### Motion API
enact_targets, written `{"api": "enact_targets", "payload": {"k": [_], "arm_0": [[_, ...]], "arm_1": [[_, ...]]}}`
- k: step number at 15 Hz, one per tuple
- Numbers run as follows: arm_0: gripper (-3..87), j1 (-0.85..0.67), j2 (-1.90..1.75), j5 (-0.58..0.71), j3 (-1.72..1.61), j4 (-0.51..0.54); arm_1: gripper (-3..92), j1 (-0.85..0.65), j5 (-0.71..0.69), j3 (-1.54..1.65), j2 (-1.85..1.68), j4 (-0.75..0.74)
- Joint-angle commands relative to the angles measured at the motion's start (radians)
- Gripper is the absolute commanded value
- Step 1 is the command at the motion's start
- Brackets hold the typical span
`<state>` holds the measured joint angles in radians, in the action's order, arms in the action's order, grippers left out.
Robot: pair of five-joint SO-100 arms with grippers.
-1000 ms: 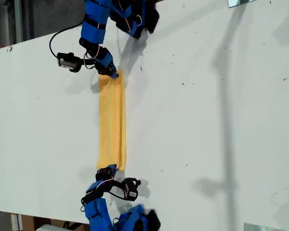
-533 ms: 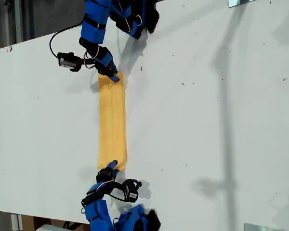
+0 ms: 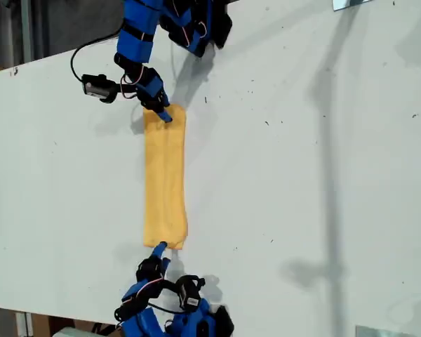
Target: Grasp corners of a square towel and fold twice.
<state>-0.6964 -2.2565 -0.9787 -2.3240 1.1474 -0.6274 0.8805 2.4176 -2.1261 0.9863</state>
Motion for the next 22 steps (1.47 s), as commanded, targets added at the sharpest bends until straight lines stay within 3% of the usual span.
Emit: {"api": "enact_targets", "payload": {"k": [1,7,12,14,15,18,22], "arm_0": [[20.9,-0.063,-0.052,0.037,0.012,0.060],[20.9,-0.089,-0.272,-0.046,-0.279,-0.115],[20.8,-0.124,-0.825,-0.109,-0.560,0.058],[20.6,-0.123,-0.899,-0.115,-0.649,0.040],[20.3,-0.118,-0.931,-0.117,-0.655,0.055],[18.8,-0.130,-1.072,-0.115,-0.698,0.112],[17.1,-0.120,-1.108,-0.114,-0.709,0.127]], "arm_1": [[19.8,-0.021,-0.017,-0.014,-0.037,-0.002],[21.4,-0.166,-0.084,-0.123,0.261,0.000],[22.1,-0.067,-0.143,-0.578,0.701,0.150],[22.7,-0.087,-0.150,-0.673,0.764,0.198],[20.4,-0.107,-0.169,-0.703,0.808,0.215],[1.4,-0.161,-0.179,-0.690,0.890,0.219],[0.0,-0.253,-0.173,-0.523,0.758,0.166]]}}
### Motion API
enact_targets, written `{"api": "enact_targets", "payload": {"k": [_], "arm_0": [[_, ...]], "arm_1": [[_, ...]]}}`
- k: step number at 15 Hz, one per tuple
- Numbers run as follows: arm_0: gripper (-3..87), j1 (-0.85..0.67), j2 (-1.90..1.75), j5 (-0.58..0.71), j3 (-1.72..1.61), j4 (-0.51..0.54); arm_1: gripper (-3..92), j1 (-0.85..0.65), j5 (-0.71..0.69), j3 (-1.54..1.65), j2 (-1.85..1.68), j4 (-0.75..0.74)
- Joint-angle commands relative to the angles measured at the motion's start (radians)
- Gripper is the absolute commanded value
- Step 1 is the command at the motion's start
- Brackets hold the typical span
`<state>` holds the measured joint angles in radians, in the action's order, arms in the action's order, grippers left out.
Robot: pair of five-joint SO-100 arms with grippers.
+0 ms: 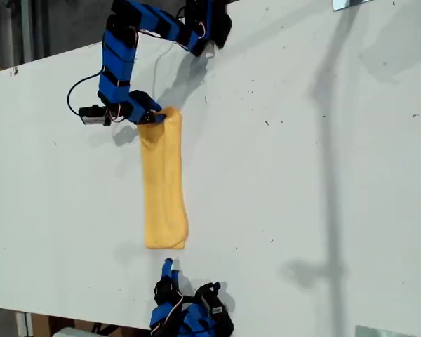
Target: Grasp corners of a square towel and fold twice.
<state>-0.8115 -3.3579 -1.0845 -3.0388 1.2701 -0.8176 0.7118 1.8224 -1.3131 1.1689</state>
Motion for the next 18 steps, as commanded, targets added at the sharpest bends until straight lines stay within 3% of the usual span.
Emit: {"api": "enact_targets", "payload": {"k": [1,3,6,8,12,14,18], "arm_0": [[17.1,-0.005,-0.006,-0.008,0.006,0.005],[17.0,-0.003,-0.009,-0.009,0.005,0.005],[17.0,-0.006,-0.009,-0.009,0.002,0.002],[16.5,-0.005,-0.009,-0.011,0.002,0.002],[15.1,-0.005,-0.017,-0.009,-0.002,0.005],[14.5,-0.008,-0.018,-0.011,-0.002,0.005],[14.0,-0.009,-0.017,-0.011,-0.003,0.003]], "arm_1": [[0.0,-0.106,-0.002,0.146,-0.124,-0.041],[0.0,-0.167,-0.011,0.250,-0.293,-0.028],[0.0,-0.135,0.026,0.245,-0.594,0.127],[0.0,-0.235,0.017,0.262,-0.747,0.216],[0.0,-0.267,0.021,0.186,-0.874,0.314],[0.0,-0.198,0.021,0.087,-0.833,0.319],[0.0,0.107,0.029,-0.296,-0.482,0.288]]}}
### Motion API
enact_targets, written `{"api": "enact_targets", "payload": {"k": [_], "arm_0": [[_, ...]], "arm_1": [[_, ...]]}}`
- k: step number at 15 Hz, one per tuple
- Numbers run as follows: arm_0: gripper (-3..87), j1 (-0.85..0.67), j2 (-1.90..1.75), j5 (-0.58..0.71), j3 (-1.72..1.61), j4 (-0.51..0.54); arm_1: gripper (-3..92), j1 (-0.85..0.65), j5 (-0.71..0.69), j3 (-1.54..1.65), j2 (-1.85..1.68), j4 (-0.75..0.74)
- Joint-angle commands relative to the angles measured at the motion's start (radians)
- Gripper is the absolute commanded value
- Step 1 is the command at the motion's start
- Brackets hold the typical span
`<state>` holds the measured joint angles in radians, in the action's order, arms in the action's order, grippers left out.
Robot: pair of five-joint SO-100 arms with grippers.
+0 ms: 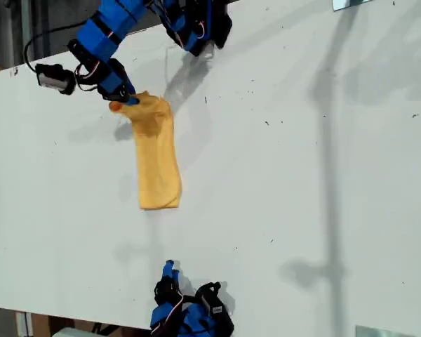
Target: Grasp corners of a square towel and fold twice.
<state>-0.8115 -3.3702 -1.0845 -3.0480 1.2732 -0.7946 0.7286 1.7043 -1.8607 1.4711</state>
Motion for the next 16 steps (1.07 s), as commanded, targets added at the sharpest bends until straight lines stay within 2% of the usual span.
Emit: {"api": "enact_targets", "payload": {"k": [1,5,10,16], "arm_0": [[13.9,-0.011,-0.005,-0.011,0.006,0.000],[13.7,-0.012,-0.009,-0.012,0.006,0.003],[13.7,-0.015,-0.015,-0.014,0.005,0.006],[13.5,-0.017,-0.028,-0.014,0.002,0.012]], "arm_1": [[0.0,0.137,0.012,-0.293,0.147,-0.008],[0.0,0.299,-0.023,-0.578,0.351,-0.049],[0.0,0.446,-0.063,-0.580,0.451,-0.341],[-0.1,0.388,-0.066,-0.799,0.782,-0.551]]}}
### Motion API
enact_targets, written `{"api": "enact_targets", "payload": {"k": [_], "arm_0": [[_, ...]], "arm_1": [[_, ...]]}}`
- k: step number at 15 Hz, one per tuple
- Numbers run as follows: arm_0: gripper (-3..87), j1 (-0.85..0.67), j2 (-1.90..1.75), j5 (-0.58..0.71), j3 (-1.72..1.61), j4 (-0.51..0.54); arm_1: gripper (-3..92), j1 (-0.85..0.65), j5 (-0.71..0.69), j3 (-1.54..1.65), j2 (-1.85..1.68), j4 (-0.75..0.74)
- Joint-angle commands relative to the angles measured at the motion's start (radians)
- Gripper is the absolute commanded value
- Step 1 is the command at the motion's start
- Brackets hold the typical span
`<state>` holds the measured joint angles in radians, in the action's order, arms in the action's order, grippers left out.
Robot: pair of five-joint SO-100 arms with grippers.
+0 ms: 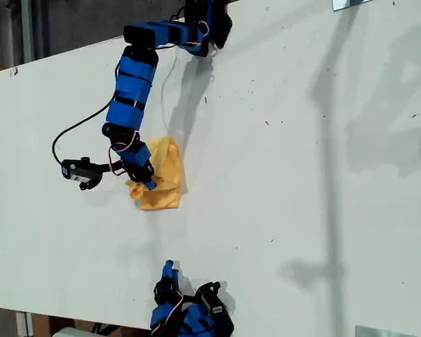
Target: Grasp corners of a square towel and fold twice.
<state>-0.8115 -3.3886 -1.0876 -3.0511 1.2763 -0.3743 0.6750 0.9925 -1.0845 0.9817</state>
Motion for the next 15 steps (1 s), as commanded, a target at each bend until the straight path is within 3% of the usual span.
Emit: {"api": "enact_targets", "payload": {"k": [1,7,9,15], "arm_0": [[13.5,-0.017,-0.012,-0.011,0.005,0.011],[13.4,-0.015,-0.020,-0.011,0.003,0.014],[13.4,-0.017,-0.021,-0.009,0.002,0.015],[13.4,-0.017,-0.025,-0.009,0.002,0.017]], "arm_1": [[-0.1,-0.046,-0.009,-0.091,0.034,-0.087],[0.2,-0.091,-0.011,-0.098,0.084,-0.124],[24.2,-0.078,-0.017,-0.095,0.084,-0.141],[28.7,-0.103,-0.034,-0.077,0.014,-0.077]]}}
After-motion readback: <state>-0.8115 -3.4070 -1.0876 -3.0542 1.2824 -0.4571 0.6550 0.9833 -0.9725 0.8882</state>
